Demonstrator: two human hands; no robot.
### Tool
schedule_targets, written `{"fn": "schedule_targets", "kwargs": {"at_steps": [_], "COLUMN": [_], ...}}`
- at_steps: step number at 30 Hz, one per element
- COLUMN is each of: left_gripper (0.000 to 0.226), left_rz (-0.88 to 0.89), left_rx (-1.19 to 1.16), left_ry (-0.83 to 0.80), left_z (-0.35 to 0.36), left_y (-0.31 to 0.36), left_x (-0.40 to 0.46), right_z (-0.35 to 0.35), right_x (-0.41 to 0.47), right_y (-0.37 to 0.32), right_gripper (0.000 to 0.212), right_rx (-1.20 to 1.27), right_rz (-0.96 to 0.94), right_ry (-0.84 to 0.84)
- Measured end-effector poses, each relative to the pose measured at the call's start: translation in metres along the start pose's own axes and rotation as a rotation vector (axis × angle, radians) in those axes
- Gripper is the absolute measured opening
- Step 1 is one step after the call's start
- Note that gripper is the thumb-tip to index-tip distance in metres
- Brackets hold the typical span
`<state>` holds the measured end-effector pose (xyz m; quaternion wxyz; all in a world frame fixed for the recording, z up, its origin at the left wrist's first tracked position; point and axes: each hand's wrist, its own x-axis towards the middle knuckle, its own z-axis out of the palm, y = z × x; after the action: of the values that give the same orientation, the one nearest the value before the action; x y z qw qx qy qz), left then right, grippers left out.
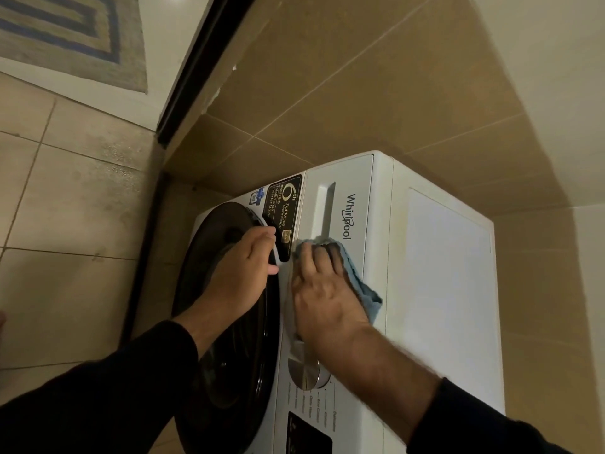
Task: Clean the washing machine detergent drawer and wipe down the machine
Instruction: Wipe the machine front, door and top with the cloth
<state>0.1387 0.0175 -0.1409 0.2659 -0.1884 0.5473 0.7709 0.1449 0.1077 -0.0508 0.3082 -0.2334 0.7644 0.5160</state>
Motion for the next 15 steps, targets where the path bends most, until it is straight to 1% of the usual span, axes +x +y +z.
{"fn": "schedule_targets", "kwargs": {"at_steps": [1, 2, 4, 6, 8, 11, 13, 14, 15], "left_gripper": [0.036, 0.036, 0.035, 0.034, 0.029, 0.022, 0.026, 0.029, 0.031], "left_rz": [-0.001, -0.005, -0.011, -0.011, -0.008, 0.015, 0.046, 0.06, 0.059], "left_rx": [-0.002, -0.004, -0.001, 0.003, -0.008, -0.045, -0.03, -0.015, -0.012], "left_ry": [-0.007, -0.013, -0.02, -0.024, -0.025, -0.031, -0.035, -0.021, 0.002], "left_z": [0.001, 0.002, 0.004, 0.007, 0.012, 0.017, 0.019, 0.018, 0.016], "left_y": [0.0, 0.0, 0.001, 0.003, 0.007, 0.014, 0.016, 0.016, 0.016], "left_x": [0.0, 0.0, 0.0, -0.001, -0.001, 0.001, 0.0, -0.001, -0.001], "right_z": [-0.001, -0.002, 0.007, 0.016, 0.022, 0.025, 0.017, 0.008, 0.001], "right_x": [-0.006, -0.013, -0.022, -0.027, -0.017, 0.02, 0.049, 0.061, 0.071], "right_y": [0.006, 0.014, 0.025, 0.039, 0.059, 0.078, 0.086, 0.088, 0.087], "right_gripper": [0.082, 0.082, 0.082, 0.073, 0.064, 0.064, 0.063, 0.061, 0.06], "right_rx": [0.095, 0.125, 0.158, 0.254, 0.373, 0.483, 0.495, 0.468, 0.425], "right_rz": [-0.071, -0.09, -0.095, 0.014, 0.135, 0.281, 0.372, 0.417, 0.441], "right_ry": [-0.057, -0.061, 0.023, 0.109, 0.287, 0.47, 0.501, 0.481, 0.416]}}
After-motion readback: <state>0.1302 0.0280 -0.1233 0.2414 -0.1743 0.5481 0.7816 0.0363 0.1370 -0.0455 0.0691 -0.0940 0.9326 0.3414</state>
